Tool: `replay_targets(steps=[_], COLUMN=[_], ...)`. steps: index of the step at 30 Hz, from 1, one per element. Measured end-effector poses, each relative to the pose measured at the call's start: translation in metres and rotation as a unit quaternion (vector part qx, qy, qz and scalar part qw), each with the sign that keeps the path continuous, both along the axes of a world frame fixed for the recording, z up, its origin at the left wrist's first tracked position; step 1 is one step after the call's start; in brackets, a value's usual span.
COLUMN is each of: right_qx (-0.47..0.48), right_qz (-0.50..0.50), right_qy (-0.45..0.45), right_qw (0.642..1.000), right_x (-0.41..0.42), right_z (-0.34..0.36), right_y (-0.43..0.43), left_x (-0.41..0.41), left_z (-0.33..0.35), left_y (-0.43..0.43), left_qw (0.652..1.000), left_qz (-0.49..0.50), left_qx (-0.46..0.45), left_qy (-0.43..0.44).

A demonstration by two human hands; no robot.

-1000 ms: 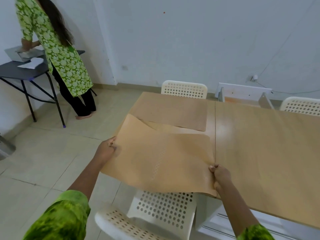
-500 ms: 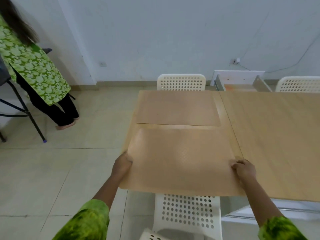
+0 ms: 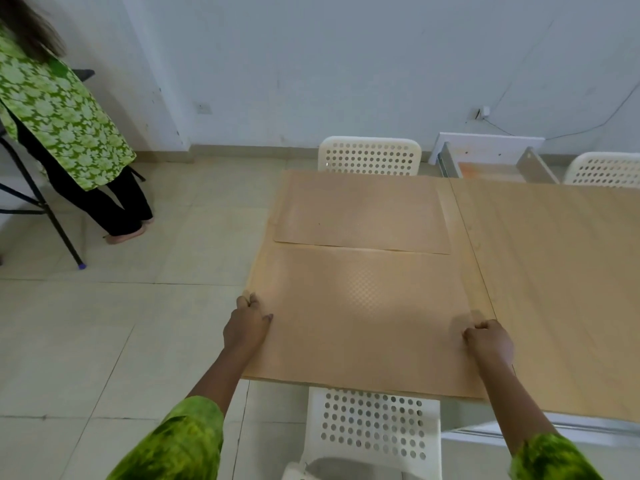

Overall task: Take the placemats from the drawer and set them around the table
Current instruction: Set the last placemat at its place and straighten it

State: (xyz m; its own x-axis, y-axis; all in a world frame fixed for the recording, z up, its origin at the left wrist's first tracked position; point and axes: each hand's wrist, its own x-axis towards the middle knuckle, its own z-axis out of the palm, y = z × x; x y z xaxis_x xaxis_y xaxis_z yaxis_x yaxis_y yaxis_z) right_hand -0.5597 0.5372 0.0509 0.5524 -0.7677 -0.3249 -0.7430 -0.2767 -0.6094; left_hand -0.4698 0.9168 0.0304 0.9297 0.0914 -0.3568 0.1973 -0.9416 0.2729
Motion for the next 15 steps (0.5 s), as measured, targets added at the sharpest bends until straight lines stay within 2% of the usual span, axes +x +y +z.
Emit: replay_targets(steps=[15], right_qx=[-0.019], right_qz=[-0.013], right_qy=[0.019], right_qw=[1.0], right_x=[0.0015], right_z=[0.0013], right_y=[0.0034], left_x=[0.0081], left_z=[-0.0046], left_y=[0.0014], left_qw=[0.999], left_qz=[-0.037], left_qx=[0.023], left_qy=[0.003])
